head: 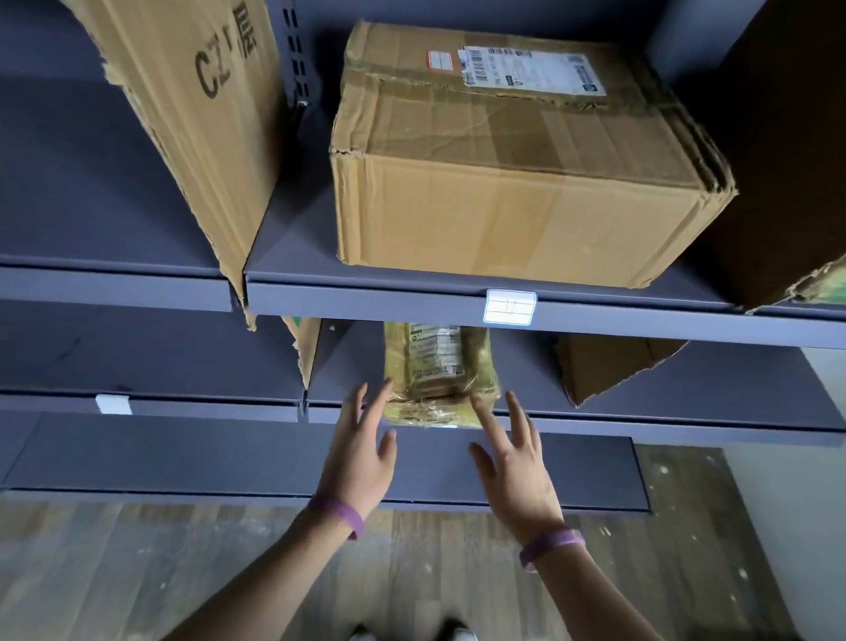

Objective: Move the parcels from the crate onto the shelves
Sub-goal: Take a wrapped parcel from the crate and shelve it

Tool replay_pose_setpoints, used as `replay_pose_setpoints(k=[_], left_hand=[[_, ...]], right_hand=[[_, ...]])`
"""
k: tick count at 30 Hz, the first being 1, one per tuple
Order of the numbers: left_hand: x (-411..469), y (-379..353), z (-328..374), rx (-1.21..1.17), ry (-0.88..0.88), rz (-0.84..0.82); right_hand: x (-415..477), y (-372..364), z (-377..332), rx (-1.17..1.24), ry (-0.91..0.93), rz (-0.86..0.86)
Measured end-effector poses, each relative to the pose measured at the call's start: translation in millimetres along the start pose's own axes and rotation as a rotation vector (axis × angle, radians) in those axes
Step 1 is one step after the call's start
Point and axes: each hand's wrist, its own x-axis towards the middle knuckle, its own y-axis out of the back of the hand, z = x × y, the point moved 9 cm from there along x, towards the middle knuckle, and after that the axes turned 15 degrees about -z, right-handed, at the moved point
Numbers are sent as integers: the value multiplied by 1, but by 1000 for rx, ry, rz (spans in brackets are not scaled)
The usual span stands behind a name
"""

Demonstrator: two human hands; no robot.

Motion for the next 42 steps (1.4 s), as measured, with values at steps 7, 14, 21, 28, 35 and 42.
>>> replay_pose_setpoints(k=[7, 14, 21, 28, 35, 42], left_hand=[[19, -21, -5, 45, 61, -243], [44, -18, -3, 11, 122, -358], [40, -9, 9, 64, 157, -397], [-11, -40, 61, -82, 53, -422], [-90, -117, 186, 41, -252, -551], [-211, -237, 291, 190, -474, -740]], right_hand=[[17, -2, 0, -116, -105, -120], [34, 1, 0, -93, -166, -165], [24, 9, -6, -16, -245, -186], [-70, 18, 18, 168, -418, -91], [-237, 77, 76, 266, -565, 194], [-454, 79, 137, 452, -753, 488]])
